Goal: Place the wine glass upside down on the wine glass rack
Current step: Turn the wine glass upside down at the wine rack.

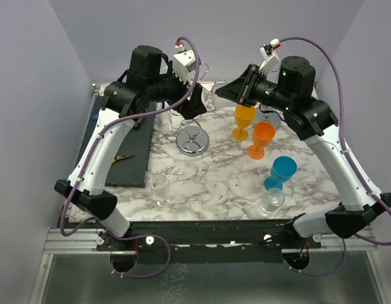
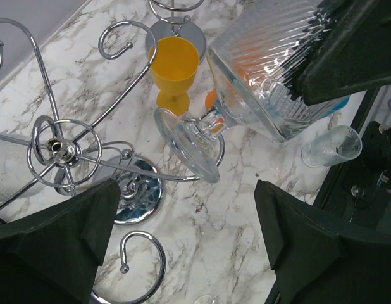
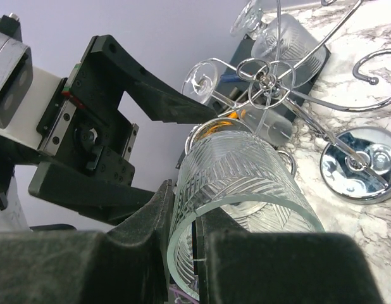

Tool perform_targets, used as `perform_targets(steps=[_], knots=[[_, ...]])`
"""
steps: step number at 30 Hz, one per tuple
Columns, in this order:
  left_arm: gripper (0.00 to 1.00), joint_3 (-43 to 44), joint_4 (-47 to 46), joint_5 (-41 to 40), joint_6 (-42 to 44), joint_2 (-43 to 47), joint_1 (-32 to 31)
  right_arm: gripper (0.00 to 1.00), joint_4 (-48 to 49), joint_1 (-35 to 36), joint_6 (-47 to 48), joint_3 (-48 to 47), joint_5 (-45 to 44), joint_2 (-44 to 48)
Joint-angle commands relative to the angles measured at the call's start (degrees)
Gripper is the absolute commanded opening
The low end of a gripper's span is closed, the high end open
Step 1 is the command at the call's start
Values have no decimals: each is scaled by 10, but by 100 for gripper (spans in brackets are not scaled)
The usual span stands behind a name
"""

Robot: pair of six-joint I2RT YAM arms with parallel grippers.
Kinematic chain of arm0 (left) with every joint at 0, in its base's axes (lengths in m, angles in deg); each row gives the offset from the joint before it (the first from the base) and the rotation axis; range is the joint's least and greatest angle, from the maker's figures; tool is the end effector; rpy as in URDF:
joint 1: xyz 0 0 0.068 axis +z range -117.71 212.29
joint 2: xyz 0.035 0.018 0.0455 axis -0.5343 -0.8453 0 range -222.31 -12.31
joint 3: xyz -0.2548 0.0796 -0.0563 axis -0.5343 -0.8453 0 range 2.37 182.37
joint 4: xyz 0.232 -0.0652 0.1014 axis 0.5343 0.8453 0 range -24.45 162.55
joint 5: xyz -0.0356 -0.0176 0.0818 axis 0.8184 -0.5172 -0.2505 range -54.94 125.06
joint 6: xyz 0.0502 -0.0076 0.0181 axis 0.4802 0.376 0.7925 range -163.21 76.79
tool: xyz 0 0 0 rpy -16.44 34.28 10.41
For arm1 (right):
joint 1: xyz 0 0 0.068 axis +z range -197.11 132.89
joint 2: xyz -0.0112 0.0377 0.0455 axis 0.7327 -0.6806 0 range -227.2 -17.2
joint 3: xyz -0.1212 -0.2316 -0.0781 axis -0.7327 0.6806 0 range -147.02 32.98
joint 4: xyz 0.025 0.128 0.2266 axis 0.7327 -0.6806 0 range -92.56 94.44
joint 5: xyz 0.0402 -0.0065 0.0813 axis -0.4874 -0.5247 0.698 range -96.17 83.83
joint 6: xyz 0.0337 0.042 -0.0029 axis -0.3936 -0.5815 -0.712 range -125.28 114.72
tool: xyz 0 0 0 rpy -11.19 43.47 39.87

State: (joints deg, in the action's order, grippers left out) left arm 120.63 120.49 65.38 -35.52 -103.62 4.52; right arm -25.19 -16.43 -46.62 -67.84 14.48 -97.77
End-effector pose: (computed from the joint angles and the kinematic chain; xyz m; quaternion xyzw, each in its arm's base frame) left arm 0.2656 -0.1602 0.4928 0.3803 0.7470 -0.3075 0.4505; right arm 0.2444 0.1597 0.4976 -0.0458 0.7578 0.4847 0.4344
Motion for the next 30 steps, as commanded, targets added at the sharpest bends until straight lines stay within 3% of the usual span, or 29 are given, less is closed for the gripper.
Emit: perform_targets(steps=[1, 4, 13, 15, 21, 22, 23, 26, 30], knots=[[95, 12, -32, 13, -25, -14, -2, 0, 34, 3, 8, 6, -4, 38], [93, 31, -38, 33, -42, -26, -2, 0, 51, 2, 2, 11, 6, 41], [71, 70, -38, 36, -58, -49, -2, 0, 111, 2, -21, 36, 55, 38], [62, 72, -38, 33, -57, -50, -2, 0, 126, 2, -25, 47, 63, 41], [22, 77, -38, 7, -32, -49, -1, 0, 189, 2, -36, 93, 84, 62], [5, 77, -38, -8, -4, -42, -2, 10, 205, 3, -37, 113, 87, 74], [0, 76, -38, -12, 5, -39, -1, 15, 204, 2, -37, 116, 91, 76], [0, 79, -38, -20, 36, -29, -2, 44, 184, 3, -31, 118, 101, 76], [0, 69, -46, -24, 106, -4, -2, 70, 125, 2, -11, 118, 115, 79]])
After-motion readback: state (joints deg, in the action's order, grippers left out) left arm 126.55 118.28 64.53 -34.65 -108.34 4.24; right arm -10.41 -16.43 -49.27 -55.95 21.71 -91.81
